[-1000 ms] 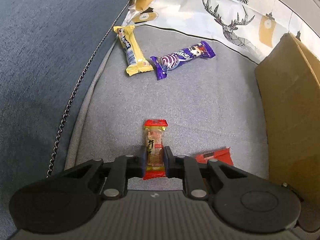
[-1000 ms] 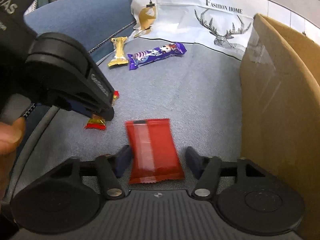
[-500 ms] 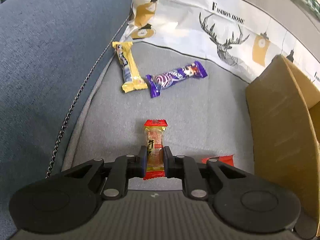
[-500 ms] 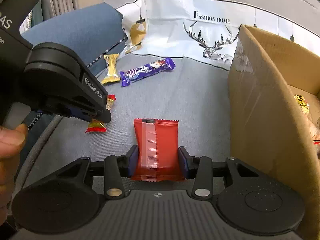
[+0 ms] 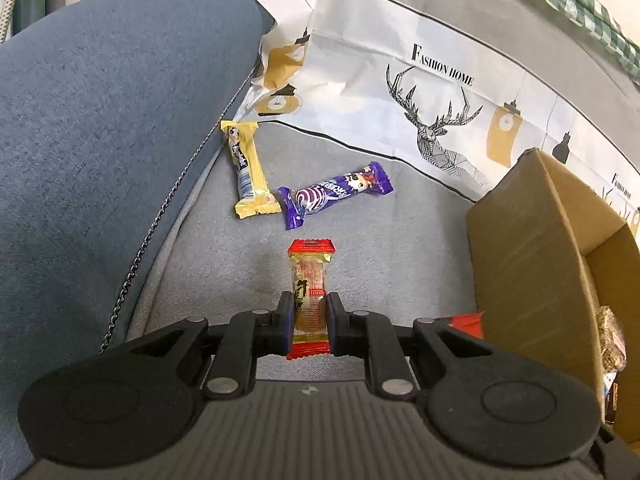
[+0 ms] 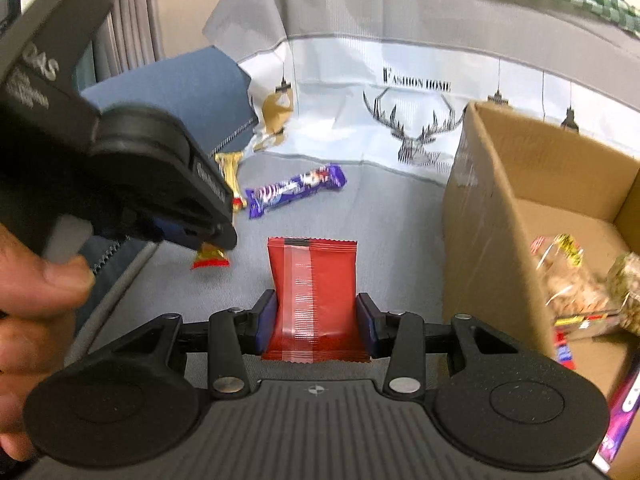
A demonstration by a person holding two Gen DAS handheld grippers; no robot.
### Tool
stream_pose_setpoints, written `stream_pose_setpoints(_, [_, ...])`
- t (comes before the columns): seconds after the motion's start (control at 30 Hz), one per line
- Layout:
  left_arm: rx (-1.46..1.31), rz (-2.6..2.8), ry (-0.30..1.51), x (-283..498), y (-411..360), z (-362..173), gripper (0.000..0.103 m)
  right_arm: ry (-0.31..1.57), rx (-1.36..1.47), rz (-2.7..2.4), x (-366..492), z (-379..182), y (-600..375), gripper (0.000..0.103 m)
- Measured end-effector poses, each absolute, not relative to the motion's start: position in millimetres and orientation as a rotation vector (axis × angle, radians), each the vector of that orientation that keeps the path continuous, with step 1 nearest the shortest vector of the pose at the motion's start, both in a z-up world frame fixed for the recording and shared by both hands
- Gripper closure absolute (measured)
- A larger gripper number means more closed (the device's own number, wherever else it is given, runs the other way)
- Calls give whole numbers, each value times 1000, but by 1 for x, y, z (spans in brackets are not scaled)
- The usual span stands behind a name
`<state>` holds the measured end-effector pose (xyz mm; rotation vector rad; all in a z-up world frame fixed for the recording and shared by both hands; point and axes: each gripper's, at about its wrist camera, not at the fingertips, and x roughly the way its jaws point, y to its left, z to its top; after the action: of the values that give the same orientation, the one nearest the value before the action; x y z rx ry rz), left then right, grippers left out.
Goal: Organize snacks
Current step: 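Carry the red-gold snack and red bar over the cardboard box with both tools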
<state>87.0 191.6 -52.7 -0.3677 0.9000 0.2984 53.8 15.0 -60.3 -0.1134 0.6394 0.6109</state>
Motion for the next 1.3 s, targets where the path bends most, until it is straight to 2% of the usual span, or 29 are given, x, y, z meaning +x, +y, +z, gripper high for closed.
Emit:
stream_pose_setpoints(0.73, [-373,263,840,72,169,-15,86,490,-70,604,46,-7,-29,59])
stream_pose_setpoints(1.3, [-341,89,591,82,101,25,86,412,28,537,71,22,-108,59])
